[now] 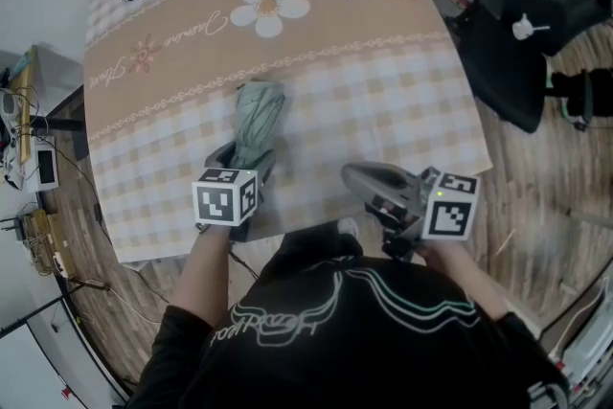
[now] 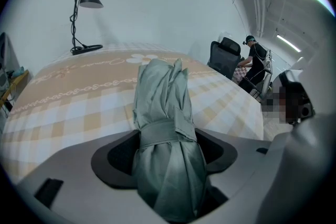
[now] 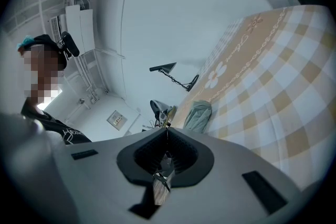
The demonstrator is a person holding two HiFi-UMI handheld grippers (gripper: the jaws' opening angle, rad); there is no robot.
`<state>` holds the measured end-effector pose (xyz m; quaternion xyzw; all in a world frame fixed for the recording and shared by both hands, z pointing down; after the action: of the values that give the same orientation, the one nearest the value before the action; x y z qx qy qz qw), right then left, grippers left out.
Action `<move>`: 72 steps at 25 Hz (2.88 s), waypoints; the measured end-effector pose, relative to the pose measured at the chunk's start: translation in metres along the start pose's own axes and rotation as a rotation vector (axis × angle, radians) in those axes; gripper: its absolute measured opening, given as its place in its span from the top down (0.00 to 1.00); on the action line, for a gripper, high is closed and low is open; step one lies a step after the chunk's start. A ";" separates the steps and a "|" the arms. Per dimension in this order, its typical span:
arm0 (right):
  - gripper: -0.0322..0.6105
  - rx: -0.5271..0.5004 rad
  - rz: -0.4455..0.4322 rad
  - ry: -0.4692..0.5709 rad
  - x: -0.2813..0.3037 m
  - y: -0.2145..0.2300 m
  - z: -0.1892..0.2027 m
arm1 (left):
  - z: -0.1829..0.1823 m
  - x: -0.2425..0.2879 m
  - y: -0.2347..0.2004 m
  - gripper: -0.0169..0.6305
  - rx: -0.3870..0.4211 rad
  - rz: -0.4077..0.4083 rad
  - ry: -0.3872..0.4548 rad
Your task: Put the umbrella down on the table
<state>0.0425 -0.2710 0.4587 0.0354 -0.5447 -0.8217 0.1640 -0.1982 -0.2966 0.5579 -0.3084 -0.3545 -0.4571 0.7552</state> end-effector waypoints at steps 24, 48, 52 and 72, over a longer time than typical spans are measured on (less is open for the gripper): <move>0.93 -0.183 -0.078 -0.080 -0.046 -0.076 0.029 | -0.018 -0.180 0.092 0.69 -0.210 0.199 0.621; 0.93 -0.363 -0.326 -0.163 -0.054 -0.183 0.073 | 0.030 -0.277 0.199 0.98 -0.179 0.342 0.754; 0.93 -0.403 -0.313 -0.153 -0.056 -0.189 0.078 | 0.029 -0.280 0.199 0.98 -0.138 0.327 0.755; 0.93 -0.406 -0.268 -0.079 -0.055 -0.230 0.110 | 0.040 -0.324 0.197 0.98 -0.043 0.323 0.738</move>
<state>0.0150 -0.0758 0.2884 0.0415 -0.3647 -0.9295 0.0359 -0.1361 -0.0351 0.2872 -0.1911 0.0028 -0.4198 0.8873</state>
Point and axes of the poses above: the fingertips, and each gripper's own axes: x forward along the fingers, y to its right, z out of its underside, the point moved 6 cm from there along -x, backward along the fingers, and after that the axes turned 6 degrees about x, right-handed, at the moved point
